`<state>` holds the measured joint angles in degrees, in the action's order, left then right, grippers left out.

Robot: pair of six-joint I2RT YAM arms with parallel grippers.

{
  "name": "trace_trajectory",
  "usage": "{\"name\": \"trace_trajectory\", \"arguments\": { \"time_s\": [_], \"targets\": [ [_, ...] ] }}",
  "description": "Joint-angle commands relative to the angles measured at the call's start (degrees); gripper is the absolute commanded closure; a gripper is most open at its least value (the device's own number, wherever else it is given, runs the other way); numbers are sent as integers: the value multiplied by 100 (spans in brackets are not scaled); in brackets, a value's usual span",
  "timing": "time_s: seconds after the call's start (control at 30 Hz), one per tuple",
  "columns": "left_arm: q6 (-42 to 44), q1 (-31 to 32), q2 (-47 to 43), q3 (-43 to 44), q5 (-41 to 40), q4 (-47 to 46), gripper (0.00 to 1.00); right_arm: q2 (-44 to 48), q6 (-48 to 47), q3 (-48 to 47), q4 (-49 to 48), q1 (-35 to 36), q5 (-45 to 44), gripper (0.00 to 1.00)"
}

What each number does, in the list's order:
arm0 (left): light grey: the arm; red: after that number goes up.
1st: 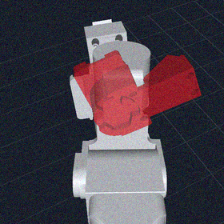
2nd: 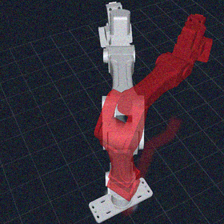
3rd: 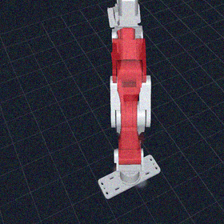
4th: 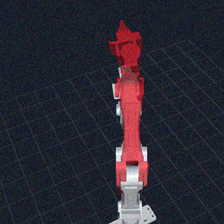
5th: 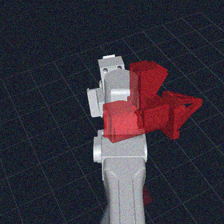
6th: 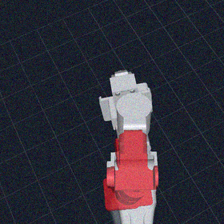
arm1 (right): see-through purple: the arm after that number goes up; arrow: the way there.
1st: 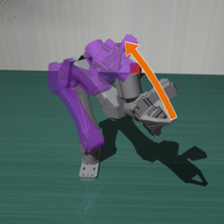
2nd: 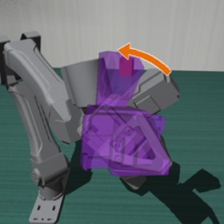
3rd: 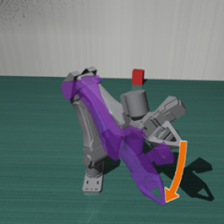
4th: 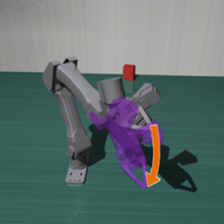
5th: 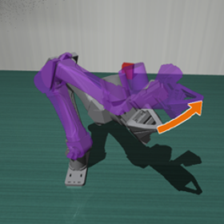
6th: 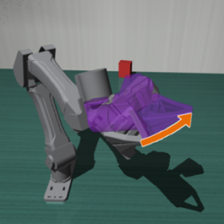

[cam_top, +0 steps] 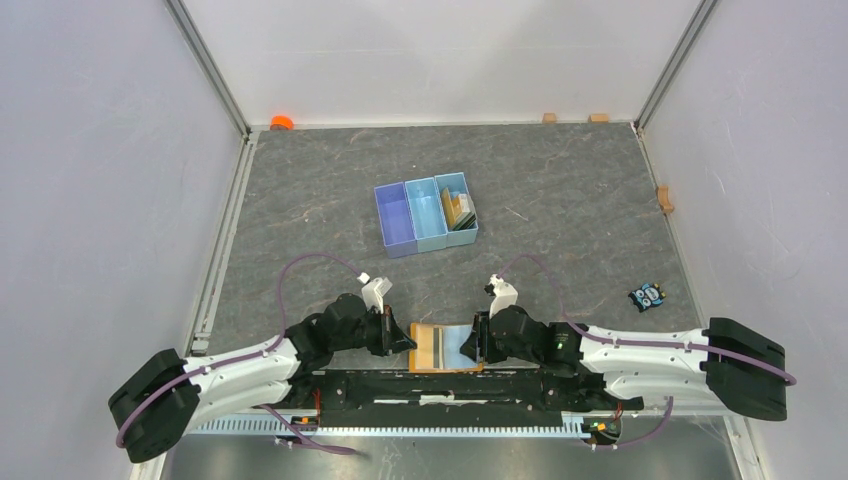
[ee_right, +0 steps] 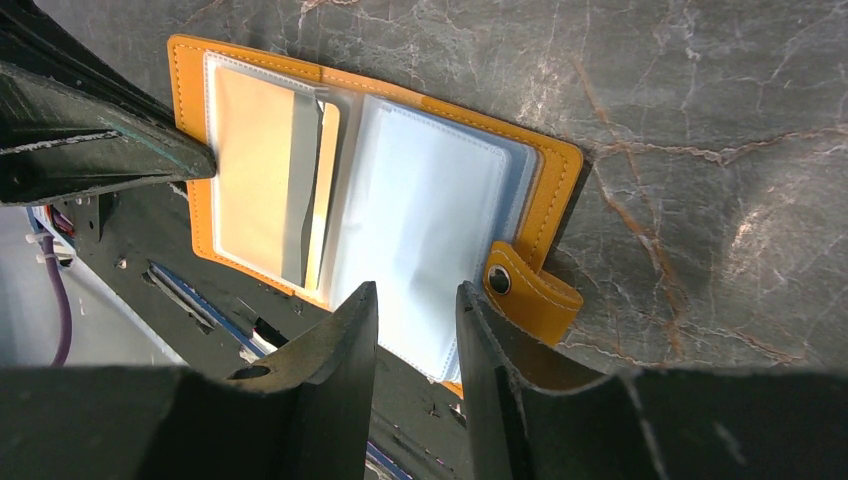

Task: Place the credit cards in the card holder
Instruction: Turn over the card slot in the card holder.

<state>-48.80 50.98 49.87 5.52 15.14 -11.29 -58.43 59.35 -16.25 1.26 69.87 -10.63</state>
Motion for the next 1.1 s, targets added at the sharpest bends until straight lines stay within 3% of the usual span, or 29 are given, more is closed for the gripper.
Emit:
{"name": "trace_trajectory", "arguments": {
  "time_s": [0.0,1.07],
  "targets": [
    [29,-9,-65,-42,35,-207,98,47,46,59,311,1,-211,60],
    [28,-9,-135,-68,9,-163,98,42,53,-8,517,5,-286,60]
  ]
}}
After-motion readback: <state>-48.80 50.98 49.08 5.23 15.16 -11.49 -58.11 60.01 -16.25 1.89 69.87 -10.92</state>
